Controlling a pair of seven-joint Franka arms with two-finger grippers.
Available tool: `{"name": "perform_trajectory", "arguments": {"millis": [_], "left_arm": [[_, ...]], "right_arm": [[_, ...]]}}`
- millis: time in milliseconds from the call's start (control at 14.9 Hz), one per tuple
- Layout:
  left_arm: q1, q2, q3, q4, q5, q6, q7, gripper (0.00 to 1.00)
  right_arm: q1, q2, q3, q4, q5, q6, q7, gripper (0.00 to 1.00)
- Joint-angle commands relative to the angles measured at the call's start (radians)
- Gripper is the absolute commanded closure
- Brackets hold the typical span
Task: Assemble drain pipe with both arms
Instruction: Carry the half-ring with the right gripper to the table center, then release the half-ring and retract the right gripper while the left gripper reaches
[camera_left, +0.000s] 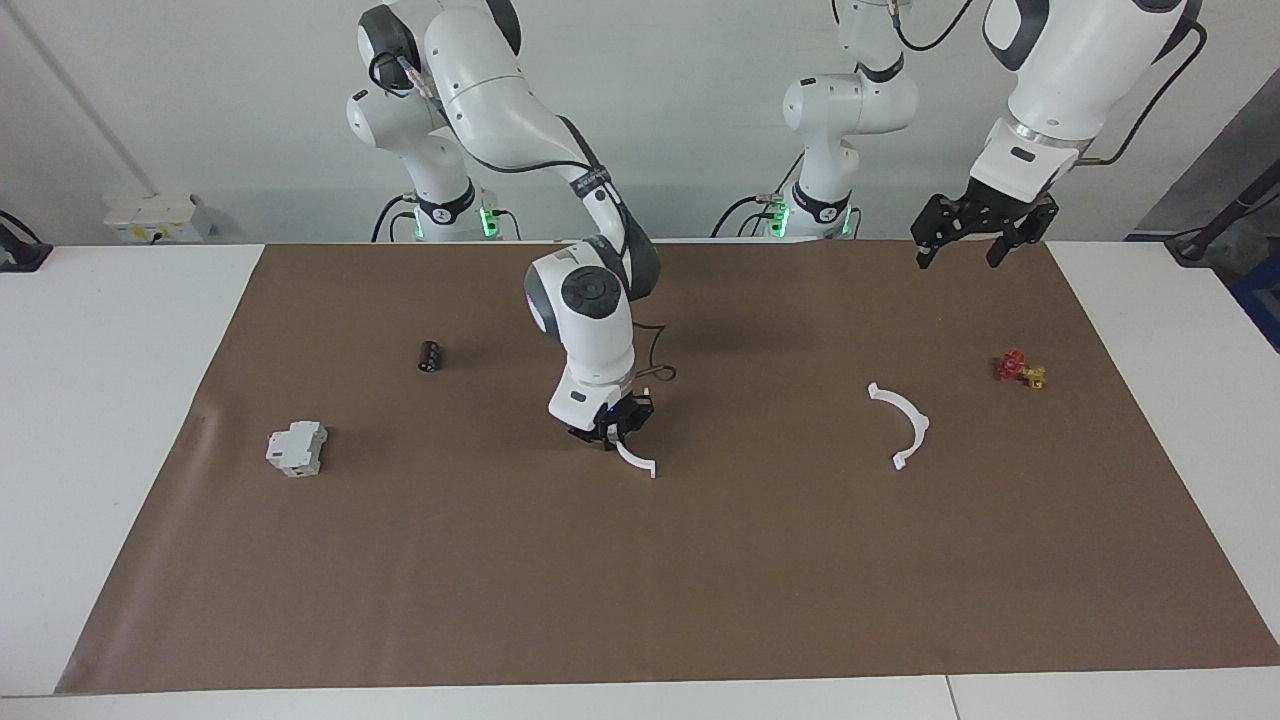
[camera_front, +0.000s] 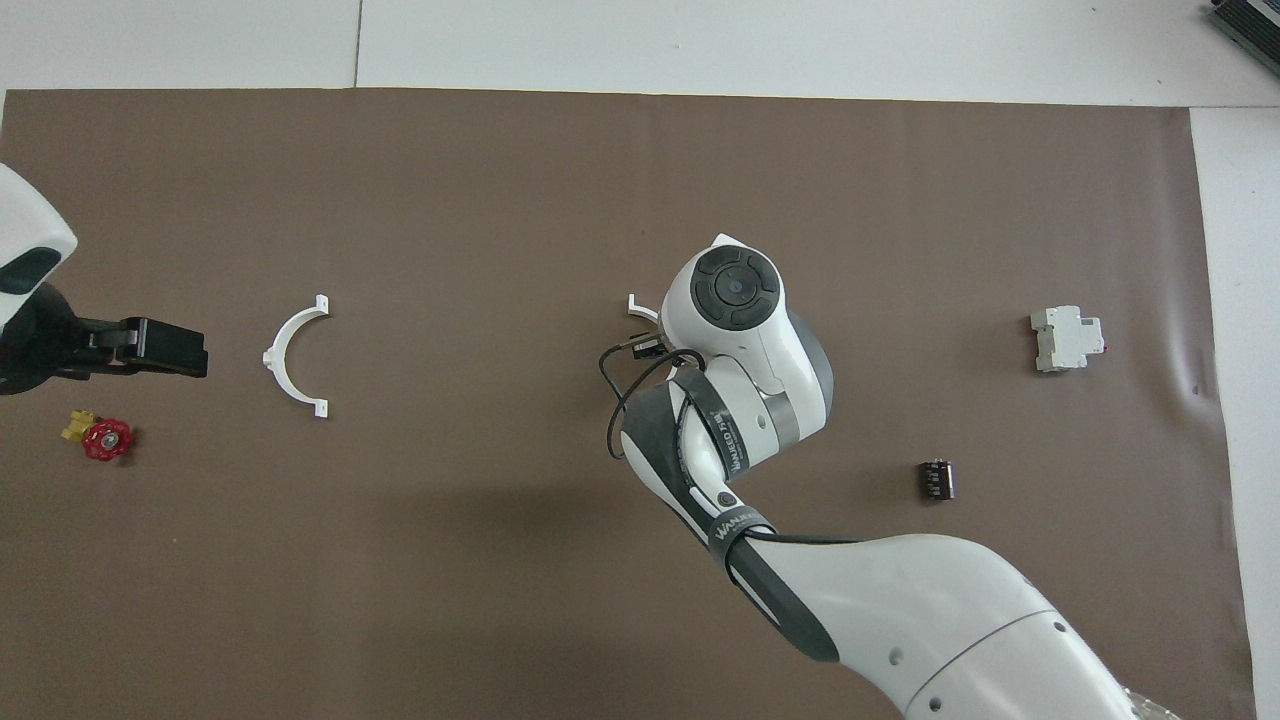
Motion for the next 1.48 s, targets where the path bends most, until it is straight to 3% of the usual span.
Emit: {"name": "perform_trajectory", "arguments": {"millis": [0,335,604,738,939,1208,1409], "left_arm": [[0.006,-0.007,-0.002,-0.004,0.013,0.01,0.014,0.0],[0.008,-0.015,-0.002,-0.024,0.013,0.035,0.013,0.0],[0.022,-0.101,-0.002,-0.258,0.013,0.275,0.008,0.0],[0.031,-0.103,-0.002,-0.335,0.013,0.387,0.007,0.0],[0.052,-0.028,-0.003,-0.401,0.013,0.559,0.006,0.0],[0.04,0.13,-0.003,-0.462,0.013,0.813,-0.038,0.0],[0.052,0.17,-0.003,-0.544,0.013,0.96,-0.153,0.0]], "right_arm": [[0.008,-0.006,-0.004,-0.007,-0.016,-0.015,0.036,0.0],[-0.034,-0.088,-0.019,0.001,-0.013,-0.08,0.049,0.0],[-0.156,-0.197,-0.024,0.002,-0.016,-0.153,0.045,0.0],[-0.214,-0.237,-0.03,0.01,-0.033,-0.199,0.036,0.0],[-0.294,-0.298,-0.031,0.01,-0.071,-0.244,0.033,0.0],[-0.377,-0.381,-0.033,0.024,-0.074,-0.386,0.032,0.0],[-0.437,-0.447,-0.033,0.039,-0.082,-0.514,-0.072,0.0]]}}
